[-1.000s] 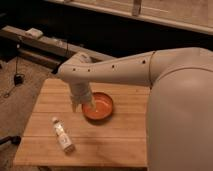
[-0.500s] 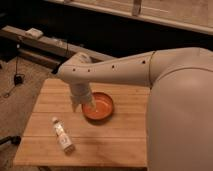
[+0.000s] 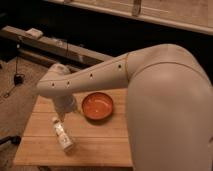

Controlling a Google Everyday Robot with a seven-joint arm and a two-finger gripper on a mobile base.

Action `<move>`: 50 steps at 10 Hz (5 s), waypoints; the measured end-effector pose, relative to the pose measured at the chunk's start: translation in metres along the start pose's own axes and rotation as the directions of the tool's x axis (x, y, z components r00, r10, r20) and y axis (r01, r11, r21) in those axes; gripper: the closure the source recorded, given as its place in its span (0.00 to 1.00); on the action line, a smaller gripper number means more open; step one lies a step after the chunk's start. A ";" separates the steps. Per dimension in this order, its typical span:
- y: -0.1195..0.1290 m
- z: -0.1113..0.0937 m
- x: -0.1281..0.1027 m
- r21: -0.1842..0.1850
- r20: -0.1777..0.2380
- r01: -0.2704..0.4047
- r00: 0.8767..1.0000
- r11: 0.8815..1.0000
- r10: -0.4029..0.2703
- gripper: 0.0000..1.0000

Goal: Place the bottle in the ceramic bowl

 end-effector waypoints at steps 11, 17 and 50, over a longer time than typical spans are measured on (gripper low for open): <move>0.075 0.070 -0.003 -0.072 -0.126 0.255 0.957 0.964 -0.262 0.35; 0.066 0.098 -0.007 -0.067 -0.139 0.233 0.961 0.970 -0.241 0.35; -0.157 0.033 -0.088 -0.033 -0.036 -0.235 0.972 0.972 0.233 0.75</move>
